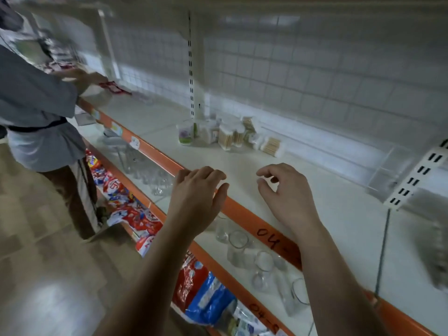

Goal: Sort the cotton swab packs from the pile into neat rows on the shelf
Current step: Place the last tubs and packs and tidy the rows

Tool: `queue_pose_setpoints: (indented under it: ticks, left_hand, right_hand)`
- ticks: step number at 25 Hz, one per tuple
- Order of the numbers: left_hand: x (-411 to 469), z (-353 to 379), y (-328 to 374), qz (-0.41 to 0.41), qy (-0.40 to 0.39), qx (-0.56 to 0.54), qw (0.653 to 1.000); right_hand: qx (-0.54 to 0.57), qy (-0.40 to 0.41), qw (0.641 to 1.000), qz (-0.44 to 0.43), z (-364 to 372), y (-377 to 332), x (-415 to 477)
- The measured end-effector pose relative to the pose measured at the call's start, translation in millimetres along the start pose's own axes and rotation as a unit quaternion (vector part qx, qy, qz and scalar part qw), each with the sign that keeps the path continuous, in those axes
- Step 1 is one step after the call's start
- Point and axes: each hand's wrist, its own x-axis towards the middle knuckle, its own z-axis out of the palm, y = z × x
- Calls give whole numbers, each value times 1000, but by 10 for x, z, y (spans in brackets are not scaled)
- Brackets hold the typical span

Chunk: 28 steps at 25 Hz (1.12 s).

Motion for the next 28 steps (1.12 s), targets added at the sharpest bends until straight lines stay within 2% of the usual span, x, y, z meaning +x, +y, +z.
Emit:
queue_pose_setpoints:
  ticks: [6, 19, 28]
  left_hand:
    - [467, 331, -539, 2, -9, -9, 1000]
    - [1916, 1111, -1720, 98, -20, -106, 989]
    - [2340, 1425, -2016, 162, -38, -167, 972]
  right_hand:
    - [-3, -1, 1000, 31, 355, 74, 473]
    - [-70, 51, 989, 122, 1361, 115, 1946]
    - [-79, 66, 978, 183, 1762, 153, 2340]
